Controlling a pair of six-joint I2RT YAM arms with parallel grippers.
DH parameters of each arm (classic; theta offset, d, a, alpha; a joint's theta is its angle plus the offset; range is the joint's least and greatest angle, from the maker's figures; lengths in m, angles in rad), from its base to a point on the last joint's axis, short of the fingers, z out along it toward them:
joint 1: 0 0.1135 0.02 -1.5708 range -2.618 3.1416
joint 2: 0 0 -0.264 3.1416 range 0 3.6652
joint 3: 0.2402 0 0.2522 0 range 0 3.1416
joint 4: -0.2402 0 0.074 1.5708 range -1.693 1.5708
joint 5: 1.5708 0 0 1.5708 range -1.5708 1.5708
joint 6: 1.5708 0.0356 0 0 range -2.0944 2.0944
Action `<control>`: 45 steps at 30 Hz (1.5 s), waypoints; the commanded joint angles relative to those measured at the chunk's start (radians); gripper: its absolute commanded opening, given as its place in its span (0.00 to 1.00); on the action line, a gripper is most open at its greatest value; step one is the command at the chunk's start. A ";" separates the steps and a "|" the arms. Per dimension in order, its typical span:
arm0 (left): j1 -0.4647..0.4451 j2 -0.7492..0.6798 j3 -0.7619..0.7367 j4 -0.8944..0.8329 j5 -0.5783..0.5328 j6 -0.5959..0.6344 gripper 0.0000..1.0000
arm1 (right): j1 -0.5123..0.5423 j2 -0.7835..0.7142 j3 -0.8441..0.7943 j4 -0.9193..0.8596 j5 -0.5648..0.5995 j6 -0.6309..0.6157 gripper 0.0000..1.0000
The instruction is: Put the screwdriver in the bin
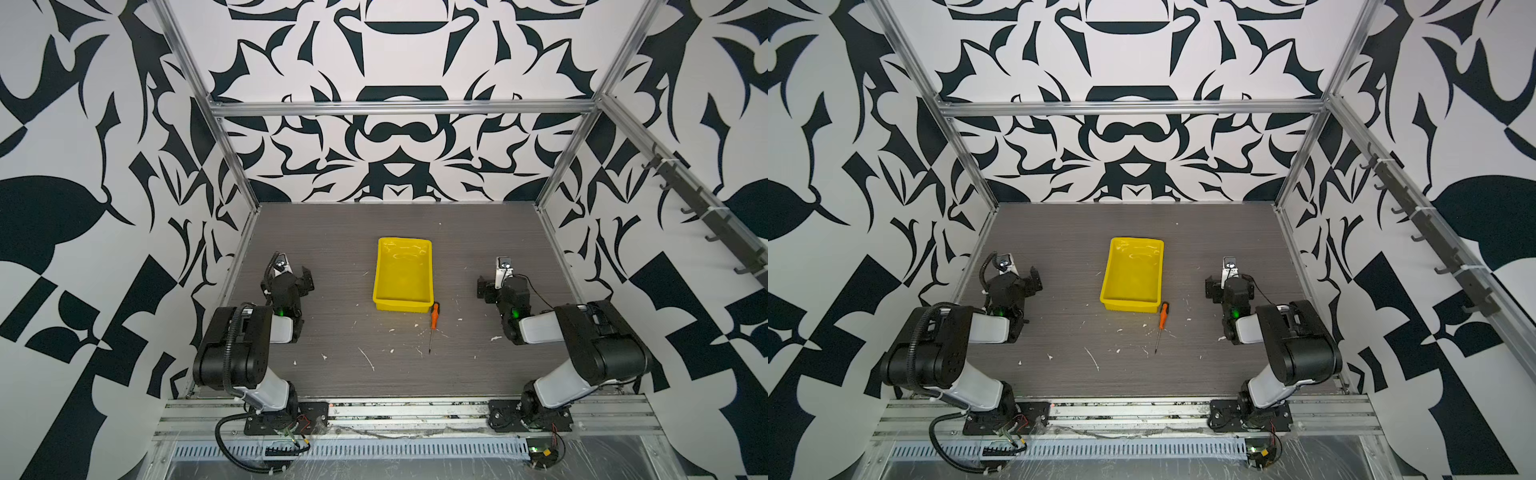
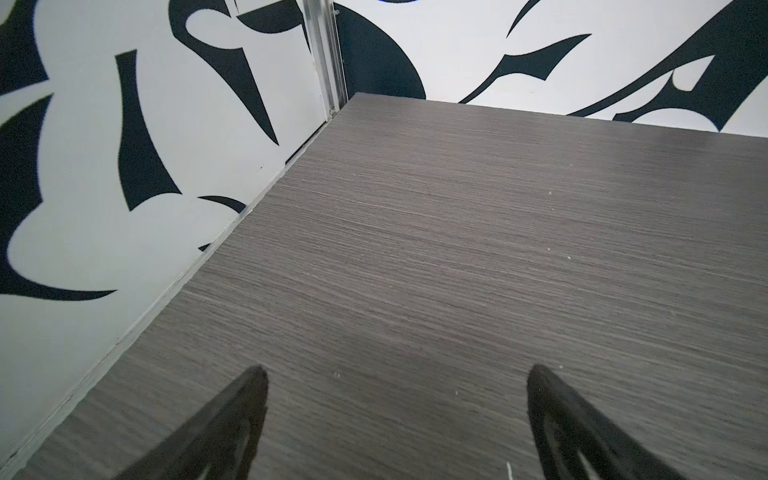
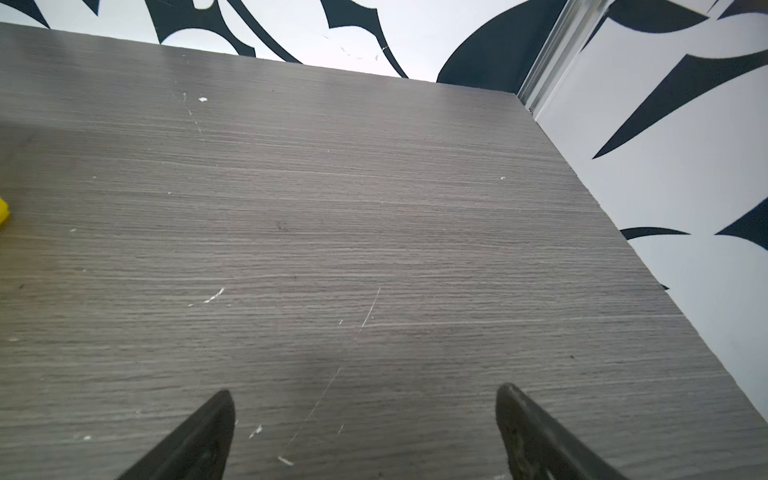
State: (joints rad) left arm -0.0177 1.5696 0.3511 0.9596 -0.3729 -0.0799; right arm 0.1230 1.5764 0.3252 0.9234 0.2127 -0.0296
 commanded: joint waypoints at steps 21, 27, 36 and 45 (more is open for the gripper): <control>0.003 -0.009 0.002 0.007 0.006 -0.011 1.00 | -0.002 -0.021 0.011 0.028 -0.010 -0.004 1.00; 0.004 -0.011 0.000 0.008 0.005 -0.012 1.00 | -0.001 -0.022 0.011 0.027 -0.010 -0.004 1.00; 0.002 -0.015 -0.011 0.023 0.004 -0.015 1.00 | 0.000 -0.028 -0.003 0.045 -0.010 0.000 1.00; -0.072 -0.272 0.140 -0.510 -0.076 -0.048 1.00 | 0.001 -0.047 -0.049 0.113 -0.009 0.005 1.00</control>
State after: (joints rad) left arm -0.0628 1.4048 0.3710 0.7609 -0.4061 -0.0814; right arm 0.1230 1.5719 0.2905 0.9707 0.2050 -0.0296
